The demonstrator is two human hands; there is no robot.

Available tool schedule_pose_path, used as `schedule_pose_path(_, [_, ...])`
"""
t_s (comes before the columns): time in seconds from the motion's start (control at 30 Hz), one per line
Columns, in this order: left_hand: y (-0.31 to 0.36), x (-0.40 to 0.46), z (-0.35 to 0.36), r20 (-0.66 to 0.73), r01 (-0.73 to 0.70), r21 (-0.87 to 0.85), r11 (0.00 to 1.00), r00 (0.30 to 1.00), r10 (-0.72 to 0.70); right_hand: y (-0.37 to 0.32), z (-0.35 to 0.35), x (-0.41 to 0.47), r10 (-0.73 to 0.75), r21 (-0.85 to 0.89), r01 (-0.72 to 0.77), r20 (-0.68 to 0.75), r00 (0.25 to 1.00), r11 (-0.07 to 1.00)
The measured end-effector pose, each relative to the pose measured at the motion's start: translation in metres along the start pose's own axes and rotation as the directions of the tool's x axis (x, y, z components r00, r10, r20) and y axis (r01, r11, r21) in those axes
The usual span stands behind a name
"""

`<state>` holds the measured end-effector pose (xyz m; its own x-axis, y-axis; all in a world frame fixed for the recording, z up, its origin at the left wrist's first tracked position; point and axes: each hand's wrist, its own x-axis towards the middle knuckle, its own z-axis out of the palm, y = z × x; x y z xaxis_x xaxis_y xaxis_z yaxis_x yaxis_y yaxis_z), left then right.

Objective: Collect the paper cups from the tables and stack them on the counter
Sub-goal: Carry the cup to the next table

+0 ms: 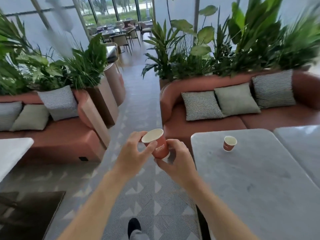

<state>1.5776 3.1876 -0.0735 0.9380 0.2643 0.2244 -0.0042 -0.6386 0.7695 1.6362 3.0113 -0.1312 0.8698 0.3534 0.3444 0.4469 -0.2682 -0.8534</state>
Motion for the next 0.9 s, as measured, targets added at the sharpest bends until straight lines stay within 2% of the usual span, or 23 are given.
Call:
schedule_pose_path(0.27, [-0.017,0.086,0.044,0.139,-0.078,-0.071,0.994,0.986,0.088,0.044,-0.013,0.044,0.104,-0.091,-0.113,-0.106,0.989,0.989])
schedule_pose_path(0.5, [-0.038,0.179,0.068,0.267,-0.143,-0.136,0.980,0.948,0.175,0.062,-0.019,0.102,0.135,-0.218,-0.182,-0.213,0.968,0.959])
schedule_pose_path(0.9, [-0.051,0.305,0.089,0.485,-0.178,-0.289,0.941,0.820,0.304,0.083,-0.014,0.182,0.195,-0.332,-0.329,-0.378,0.905,0.884])
